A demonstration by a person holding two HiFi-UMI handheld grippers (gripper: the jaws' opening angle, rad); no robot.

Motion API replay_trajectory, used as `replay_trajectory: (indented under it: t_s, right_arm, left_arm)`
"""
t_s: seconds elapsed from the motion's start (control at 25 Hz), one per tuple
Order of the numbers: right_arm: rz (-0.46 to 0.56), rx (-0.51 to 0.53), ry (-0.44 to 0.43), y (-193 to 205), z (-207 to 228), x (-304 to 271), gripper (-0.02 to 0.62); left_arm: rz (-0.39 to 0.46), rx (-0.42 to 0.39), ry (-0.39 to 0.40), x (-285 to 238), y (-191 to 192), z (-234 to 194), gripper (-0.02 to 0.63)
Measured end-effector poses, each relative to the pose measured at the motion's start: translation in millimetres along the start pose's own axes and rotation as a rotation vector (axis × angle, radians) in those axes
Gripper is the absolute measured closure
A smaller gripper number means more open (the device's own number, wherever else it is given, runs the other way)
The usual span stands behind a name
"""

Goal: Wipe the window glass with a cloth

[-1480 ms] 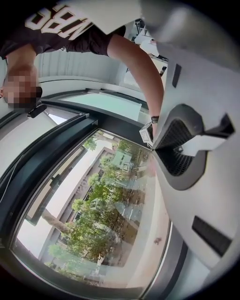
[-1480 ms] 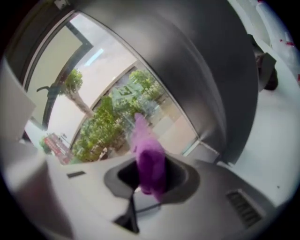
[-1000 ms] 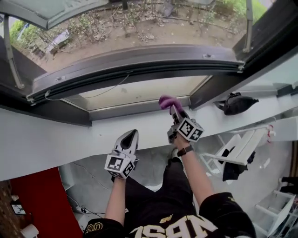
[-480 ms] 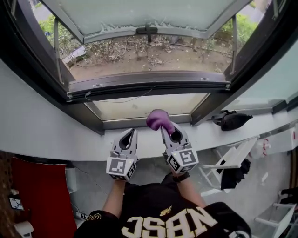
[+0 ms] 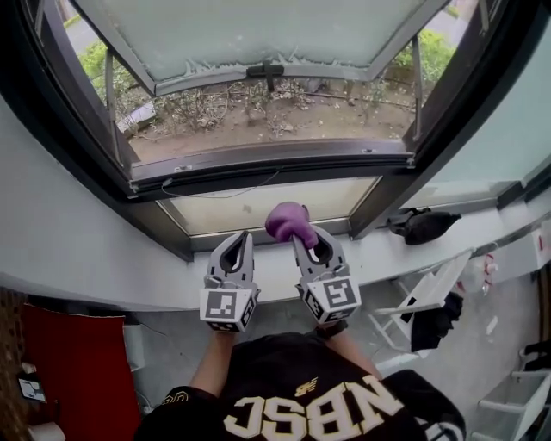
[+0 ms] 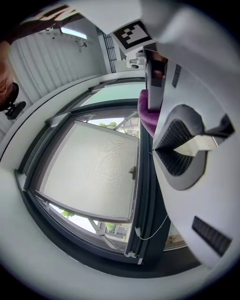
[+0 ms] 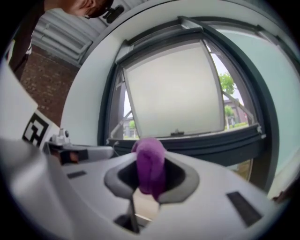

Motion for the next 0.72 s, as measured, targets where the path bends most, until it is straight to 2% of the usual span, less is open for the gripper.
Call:
replay_trajectory:
  t_s: [0.36,0.72]
  right_arm:
    - [-0.016,0.002,0.067,5,9,2,0.509]
    - [-0.011,0.011,0.068,1,15,-3,0.509]
  left_arm:
    - [-0.006,-0.016,-0.011,-10,8,-5,0.589]
    - [0.000,-0.004,0.007,-22,6,-5,0.589]
Point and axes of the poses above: the fingertips, and each gripper's own axes: x backward along the fingers, z to its right, y out of its underside, the point moved 6 cm from there along x, backward along the fingers, and after that the axes turned 9 degrees about -y, right-handed, at the moved point
